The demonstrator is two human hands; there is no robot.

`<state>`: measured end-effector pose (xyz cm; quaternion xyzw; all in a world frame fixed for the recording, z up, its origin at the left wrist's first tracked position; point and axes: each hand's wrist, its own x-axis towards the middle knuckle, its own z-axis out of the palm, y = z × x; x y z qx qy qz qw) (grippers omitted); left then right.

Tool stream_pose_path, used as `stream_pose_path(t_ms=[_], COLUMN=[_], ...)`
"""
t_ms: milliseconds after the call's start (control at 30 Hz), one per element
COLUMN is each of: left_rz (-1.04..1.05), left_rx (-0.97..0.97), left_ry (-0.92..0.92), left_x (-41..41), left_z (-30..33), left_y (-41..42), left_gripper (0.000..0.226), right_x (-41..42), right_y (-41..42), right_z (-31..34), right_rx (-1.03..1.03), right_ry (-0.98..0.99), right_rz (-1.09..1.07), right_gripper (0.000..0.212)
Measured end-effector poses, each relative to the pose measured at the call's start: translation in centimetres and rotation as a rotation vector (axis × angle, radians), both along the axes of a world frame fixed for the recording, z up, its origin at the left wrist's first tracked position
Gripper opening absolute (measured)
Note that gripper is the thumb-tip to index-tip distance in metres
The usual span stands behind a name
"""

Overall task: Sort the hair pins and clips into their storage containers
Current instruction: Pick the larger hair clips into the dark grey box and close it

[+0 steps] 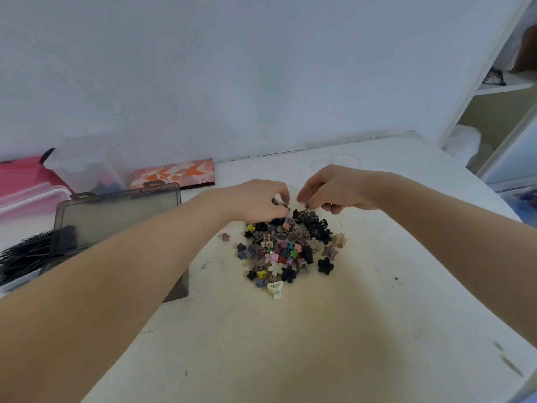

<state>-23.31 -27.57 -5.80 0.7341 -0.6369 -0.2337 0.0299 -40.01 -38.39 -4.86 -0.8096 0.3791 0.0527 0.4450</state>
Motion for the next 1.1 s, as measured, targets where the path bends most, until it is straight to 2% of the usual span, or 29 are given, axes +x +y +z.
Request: stream_pose_path(t_ms=[200,333,533,733,1000,1067,1100], left_rz=[-0.054,-0.018,0.014,0.078,0.163,0.247,0.338], left_rx=[0.009,-0.045,-0.083,-0.137,-0.229,-0.255,-0.265], left_ry=[-0.121,-0.142,-0.176,-0.085,0.001,0.134,0.294], left_x=[0.0,0.1,0.3,0.7,1.4,1.5,1.7], left_z=[-0.6,-1.0,-1.6,-1.3,-1.2,-1.2,-1.1], left_y=[-0.8,-1.0,-1.1,-0.9,-0.3,-0.1,-0.1], left_gripper=[0.041,0.034,0.025,0.012,0.013,0.015,0.017], right_x=[-0.2,0.2,1.2,1.9,1.6,1.5,1.5], right_y=[-0.2,0.2,0.5,0.9,0.9,0.9,0.8], right_z=[-0.4,-0.9,-0.7,-1.0,-1.4,-1.6,-1.7], right_rx=[-0.060,-0.085,-0.088,-0.210,-0.151,-0.129,-0.098], right_ry=[0.098,0.082,0.058,0.087,0.084,0.059,0.036], right_rz=[0.094,0.111,0.112,0.110,0.098,0.063,0.035], right_gripper=[0.025,0.018,0.022,0.012,0.020,0.022,0.022])
